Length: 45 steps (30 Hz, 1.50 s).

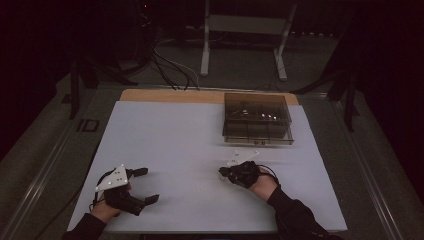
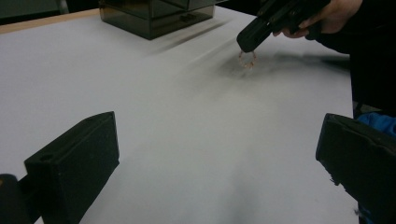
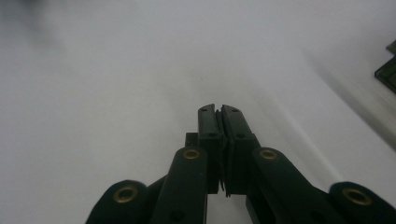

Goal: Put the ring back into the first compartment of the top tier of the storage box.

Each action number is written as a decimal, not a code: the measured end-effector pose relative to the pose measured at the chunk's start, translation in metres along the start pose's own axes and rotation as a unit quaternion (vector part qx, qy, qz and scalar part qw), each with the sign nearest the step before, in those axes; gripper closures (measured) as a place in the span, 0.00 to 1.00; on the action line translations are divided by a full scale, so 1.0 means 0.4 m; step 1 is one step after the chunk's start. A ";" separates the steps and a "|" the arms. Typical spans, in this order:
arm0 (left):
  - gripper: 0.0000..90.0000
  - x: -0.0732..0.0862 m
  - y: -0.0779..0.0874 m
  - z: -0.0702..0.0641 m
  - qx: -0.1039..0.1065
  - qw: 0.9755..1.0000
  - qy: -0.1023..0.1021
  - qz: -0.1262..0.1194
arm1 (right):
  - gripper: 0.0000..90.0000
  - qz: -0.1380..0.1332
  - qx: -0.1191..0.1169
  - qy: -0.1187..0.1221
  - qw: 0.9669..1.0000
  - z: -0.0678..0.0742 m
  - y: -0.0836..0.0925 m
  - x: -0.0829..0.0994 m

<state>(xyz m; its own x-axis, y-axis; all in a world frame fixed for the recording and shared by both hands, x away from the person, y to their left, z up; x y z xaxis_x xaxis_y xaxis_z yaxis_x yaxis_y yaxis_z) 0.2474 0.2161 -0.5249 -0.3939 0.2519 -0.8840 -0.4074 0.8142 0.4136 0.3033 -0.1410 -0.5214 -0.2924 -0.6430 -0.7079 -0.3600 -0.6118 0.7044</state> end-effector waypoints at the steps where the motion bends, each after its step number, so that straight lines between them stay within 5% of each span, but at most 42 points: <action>1: 0.01 0.000 0.000 0.000 0.000 1.000 0.000 0.000 | 0.97 -0.001 0.000 0.000 1.000 0.001 0.003 -0.003; 23: 0.01 0.000 0.000 0.000 0.000 1.000 0.000 -0.001 | 0.97 -0.021 -0.010 0.011 1.000 0.004 0.063 -0.056; 45: 0.01 0.000 0.000 0.000 0.001 1.000 -0.001 -0.001 | 0.97 -0.055 0.008 0.005 0.998 -0.035 0.127 -0.103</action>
<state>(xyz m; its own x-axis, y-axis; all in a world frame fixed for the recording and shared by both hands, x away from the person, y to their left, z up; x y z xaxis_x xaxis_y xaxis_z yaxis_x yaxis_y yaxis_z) 0.2475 0.2159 -0.5250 -0.3915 0.2516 -0.8851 -0.4070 0.8153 0.4118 0.3095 -0.1522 -0.4557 -0.2420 -0.5766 -0.7804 -0.4040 -0.6714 0.6213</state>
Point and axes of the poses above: each handheld gripper's, and its own axes: y roughly backward along the jaws, x roughly out of its underside, z roughly to its left, the point moved 2 cm from there along -y, roughly forward along the jaws, and after that the axes turned 5 degrees about y, right-handed, at the moved point
